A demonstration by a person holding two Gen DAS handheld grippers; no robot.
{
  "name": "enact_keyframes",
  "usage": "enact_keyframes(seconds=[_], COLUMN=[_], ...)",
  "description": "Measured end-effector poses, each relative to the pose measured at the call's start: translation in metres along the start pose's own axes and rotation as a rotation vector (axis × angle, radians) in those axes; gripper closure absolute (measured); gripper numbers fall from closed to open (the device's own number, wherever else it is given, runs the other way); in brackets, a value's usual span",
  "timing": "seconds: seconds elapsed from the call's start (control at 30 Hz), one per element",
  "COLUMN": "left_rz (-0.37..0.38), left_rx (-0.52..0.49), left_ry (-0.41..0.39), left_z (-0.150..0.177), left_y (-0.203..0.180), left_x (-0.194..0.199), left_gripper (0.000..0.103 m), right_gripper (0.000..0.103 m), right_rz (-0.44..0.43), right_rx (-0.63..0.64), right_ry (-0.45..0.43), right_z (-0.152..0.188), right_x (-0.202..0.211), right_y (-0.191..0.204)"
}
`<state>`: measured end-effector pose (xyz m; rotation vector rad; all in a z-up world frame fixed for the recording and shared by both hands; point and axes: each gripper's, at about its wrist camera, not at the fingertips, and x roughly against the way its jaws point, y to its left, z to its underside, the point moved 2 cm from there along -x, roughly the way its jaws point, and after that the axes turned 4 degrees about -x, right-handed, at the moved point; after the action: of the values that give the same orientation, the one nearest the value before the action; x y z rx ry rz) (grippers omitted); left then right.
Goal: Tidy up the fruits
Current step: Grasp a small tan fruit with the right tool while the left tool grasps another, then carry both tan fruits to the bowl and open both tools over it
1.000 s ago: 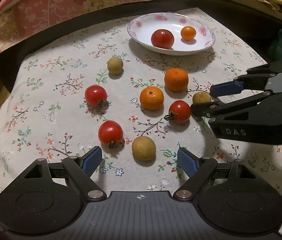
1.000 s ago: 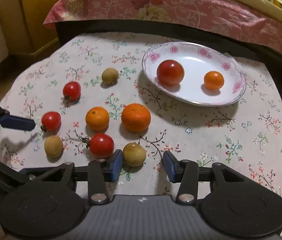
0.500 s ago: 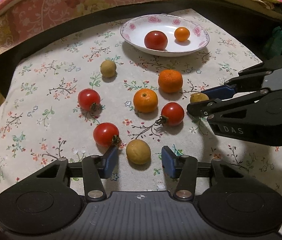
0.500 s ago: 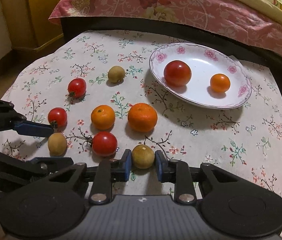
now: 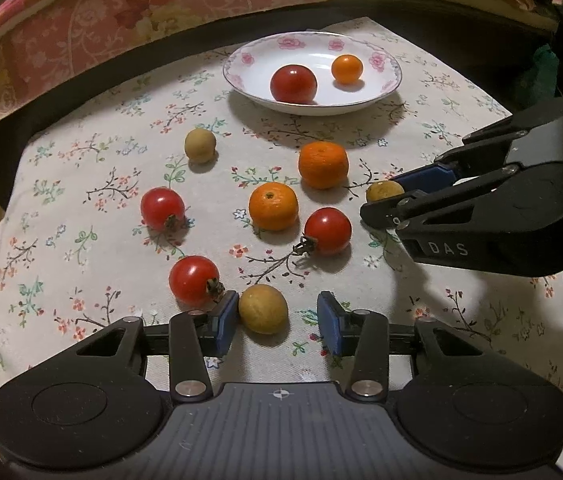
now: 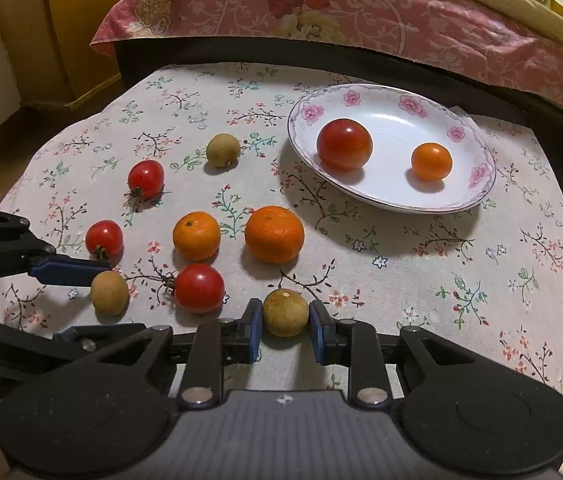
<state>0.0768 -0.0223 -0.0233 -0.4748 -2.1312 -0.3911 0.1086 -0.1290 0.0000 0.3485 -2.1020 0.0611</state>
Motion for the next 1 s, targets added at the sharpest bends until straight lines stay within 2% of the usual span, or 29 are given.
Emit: enact_keyframes(seconds=[0.37, 0.47, 1.0], left_rz=[-0.016, 0.000, -0.014], left_rx=[-0.001, -0.007, -0.014], left_ry=[-0.025, -0.031, 0.000], left_z=[-0.0015, -0.0020, 0.0002], left_y=[0.0000, -0.0010, -0.0016], left_x=[0.0072, 0.0089, 0.0046], left_gripper=[0.070, 0.070, 0.070], right_gripper=[0.078, 0.078, 0.078], right_rz=[-0.006, -0.007, -0.017], right_rx=[0.000, -0.003, -0.031], right_ry=[-0.006, -0.009, -0.004], right_z=[0.0016, 0.0021, 0.0000], right_x=[0.0014, 0.0019, 0.0009], right_y=[-0.0021, -0.0026, -0.0051])
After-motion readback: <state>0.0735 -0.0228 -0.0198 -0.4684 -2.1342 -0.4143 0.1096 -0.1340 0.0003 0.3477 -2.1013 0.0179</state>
